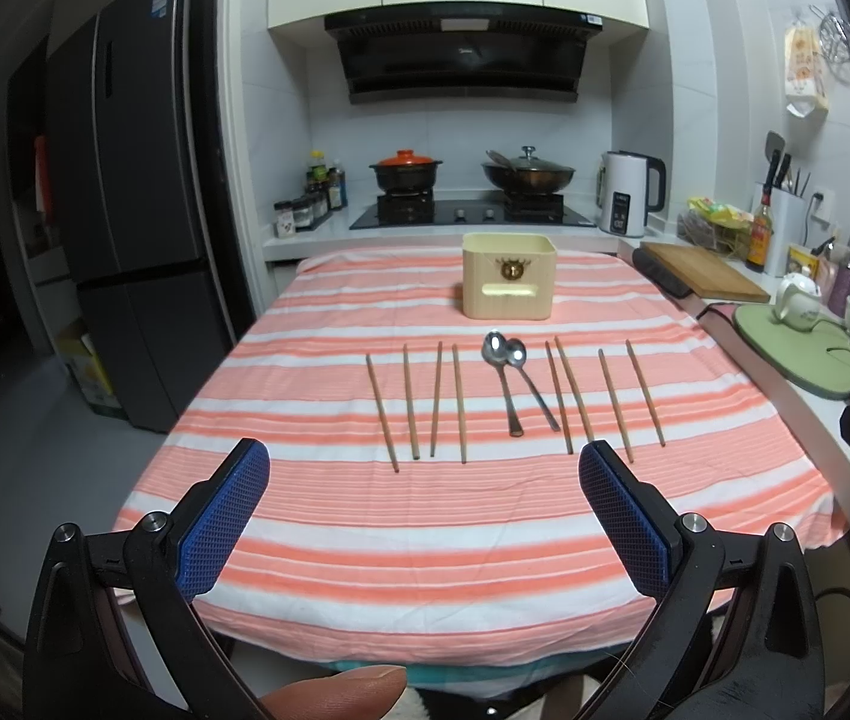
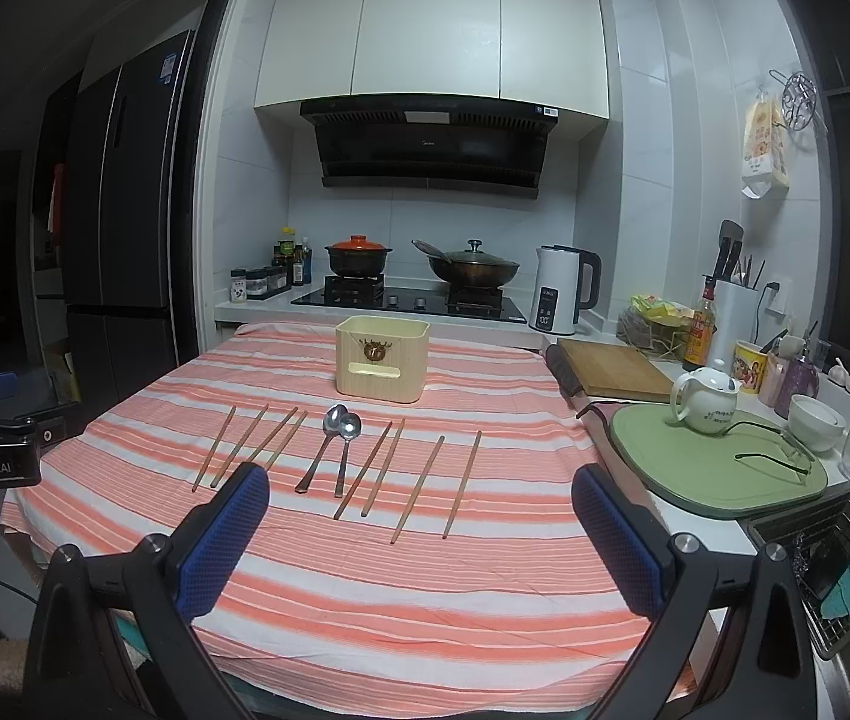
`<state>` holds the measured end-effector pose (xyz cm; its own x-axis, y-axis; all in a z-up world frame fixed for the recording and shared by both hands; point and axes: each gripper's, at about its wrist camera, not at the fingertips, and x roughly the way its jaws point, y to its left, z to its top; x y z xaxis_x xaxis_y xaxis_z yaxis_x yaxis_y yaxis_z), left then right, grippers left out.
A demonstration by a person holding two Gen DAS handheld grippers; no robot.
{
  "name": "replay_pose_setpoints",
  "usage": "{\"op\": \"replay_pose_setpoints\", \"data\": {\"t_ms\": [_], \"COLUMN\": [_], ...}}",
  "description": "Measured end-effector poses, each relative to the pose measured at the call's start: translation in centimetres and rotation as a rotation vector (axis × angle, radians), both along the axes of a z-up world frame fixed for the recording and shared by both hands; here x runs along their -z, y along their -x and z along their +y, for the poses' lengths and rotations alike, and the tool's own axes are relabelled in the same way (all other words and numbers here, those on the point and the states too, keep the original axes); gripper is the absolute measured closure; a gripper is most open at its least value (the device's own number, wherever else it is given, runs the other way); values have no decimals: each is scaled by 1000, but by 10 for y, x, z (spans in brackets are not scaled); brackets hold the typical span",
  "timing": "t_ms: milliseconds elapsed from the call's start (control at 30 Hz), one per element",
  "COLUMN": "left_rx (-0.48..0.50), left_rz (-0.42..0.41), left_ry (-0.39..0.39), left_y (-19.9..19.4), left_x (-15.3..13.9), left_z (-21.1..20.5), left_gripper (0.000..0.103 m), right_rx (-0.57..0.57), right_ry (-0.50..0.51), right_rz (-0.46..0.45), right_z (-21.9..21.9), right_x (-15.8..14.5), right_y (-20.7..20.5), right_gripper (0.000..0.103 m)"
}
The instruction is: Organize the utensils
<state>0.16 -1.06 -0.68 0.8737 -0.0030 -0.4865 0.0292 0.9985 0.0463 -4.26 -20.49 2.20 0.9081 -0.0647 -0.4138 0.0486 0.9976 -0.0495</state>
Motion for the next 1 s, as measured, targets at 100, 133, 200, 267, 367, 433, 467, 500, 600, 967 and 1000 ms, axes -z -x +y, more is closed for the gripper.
{"op": "replay_pose_setpoints", "data": {"t_ms": [100,133,200,267,367,433,467,500,600,967,1000], "left_rx": [1,1,3,4,3,5,5,5,7,9,9], "left_rz": [1,1,3,3,4,5,5,6,7,12,12], "left_ry": [0,1,0,-1,0,0,0,0,0,0,0], "left_y": [1,0,1,1,1,0,0,1,0,-2,-1], "left_x": [1,1,4,6,6,6,6,6,7,8,8], "left_z": [-2,-1,-4,-6,-6,-5,-5,-5,-6,-5,-5], "left_gripper": [0,0,0,0,0,0,0,0,0,0,0], "right_rx": [0,0,1,0,0,0,0,0,1,1,0], "right_ry": [-2,-1,0,-2,-3,-2,-1,-2,-3,-6,-6], "right_rz": [2,2,3,4,5,4,4,5,5,9,9], "right_z": [-1,-1,-1,-1,-2,-2,-2,-2,-2,-5,-5], "right_x": [0,0,0,0,0,0,0,0,0,1,1], "right_y": [-1,-2,-2,-2,-2,-2,-2,-2,-2,-5,-4], "right_gripper": [0,0,0,0,0,0,0,0,0,0,0]}}
